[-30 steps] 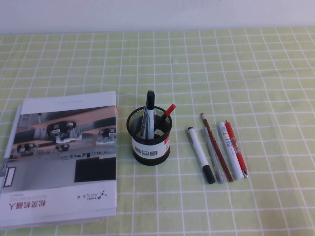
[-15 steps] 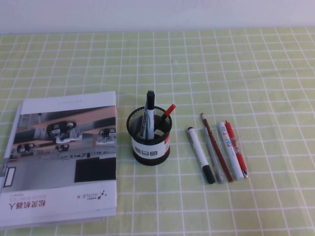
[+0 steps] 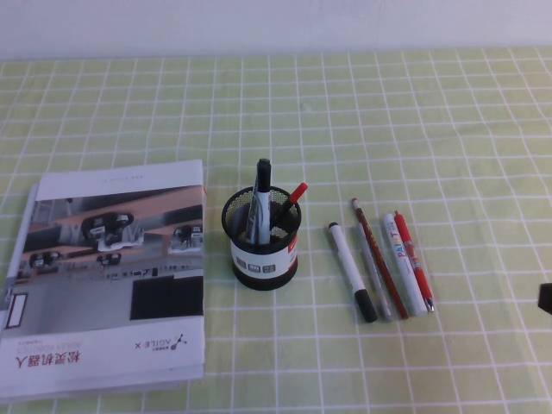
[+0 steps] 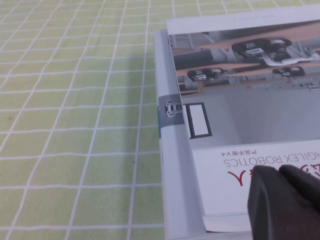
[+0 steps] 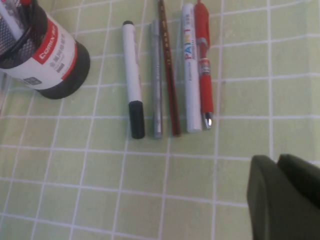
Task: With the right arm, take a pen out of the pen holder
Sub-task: 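Take a marker out of the pen holder and lay it on the table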
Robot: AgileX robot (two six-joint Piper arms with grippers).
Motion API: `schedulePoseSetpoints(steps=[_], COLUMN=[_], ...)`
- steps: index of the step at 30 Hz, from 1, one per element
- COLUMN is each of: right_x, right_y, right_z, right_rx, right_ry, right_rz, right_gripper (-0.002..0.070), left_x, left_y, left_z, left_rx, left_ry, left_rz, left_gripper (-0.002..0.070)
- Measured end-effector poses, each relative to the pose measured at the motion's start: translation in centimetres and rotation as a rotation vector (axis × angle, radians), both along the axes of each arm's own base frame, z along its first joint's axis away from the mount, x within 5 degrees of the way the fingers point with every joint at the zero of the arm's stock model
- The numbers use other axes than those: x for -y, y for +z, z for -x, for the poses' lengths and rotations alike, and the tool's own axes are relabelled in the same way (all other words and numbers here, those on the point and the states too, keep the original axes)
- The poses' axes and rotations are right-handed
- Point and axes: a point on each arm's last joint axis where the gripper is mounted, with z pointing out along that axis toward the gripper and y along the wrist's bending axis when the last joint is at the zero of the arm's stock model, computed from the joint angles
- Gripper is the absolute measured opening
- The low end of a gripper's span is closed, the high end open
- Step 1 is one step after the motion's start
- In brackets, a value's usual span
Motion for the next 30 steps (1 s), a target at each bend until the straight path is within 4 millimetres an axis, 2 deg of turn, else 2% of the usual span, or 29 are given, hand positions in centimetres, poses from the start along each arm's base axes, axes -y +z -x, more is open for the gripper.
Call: schedulePoseSetpoints(steps=[1,3,7,11,14,18,24,26,30], right_x=[-0.3,-2.2,-6.2,-11.1,-14.0,-16.5,-19.0,-20.1,-22.1], right_y=[0.1,0.4,0.7,0.6,0.2,-0.3,-1.2,-1.4,-1.9], right_z=[-0.5,-2.0,-3.6,-4.4,-4.8,-5.1,-6.0,-6.6,-8.0], right_rx=[0.000,0.021,0.088,0.180,0.263,0.390,0.544,0.561,0.572], right_ry=[0.013,0.085,0.209,0.316,0.343,0.327,0.283,0.280,0.283], right_rz=[0.004,0.013,0.020,0.012,0.004,-0.008,-0.009,-0.011,0.002], right_gripper=[-0.0013,-0.0013,-0.0012,-0.0012,0.0003,0.0091,0.0294,0.0328,0.0349], left_x=[0.0,0.0,0.0,0.0,0.0,0.0,0.0,0.0,0.0], left_y=[0.0,0.0,0.0,0.0,0.0,0.0,0.0,0.0,0.0], left_z=[0.0,0.0,0.0,0.0,0.0,0.0,0.0,0.0,0.0], left_rx=[0.000,0.000,0.000,0.000,0.000,0.000,0.000,0.000,0.000], left_ry=[0.000,0.000,0.000,0.000,0.000,0.000,0.000,0.000,0.000], left_rz=[0.000,0.000,0.000,0.000,0.000,0.000,0.000,0.000,0.000], left_gripper=[-0.0006,-0.0006,-0.0006,-0.0006,-0.0006,-0.0006,-0.0006,-0.0006,-0.0006])
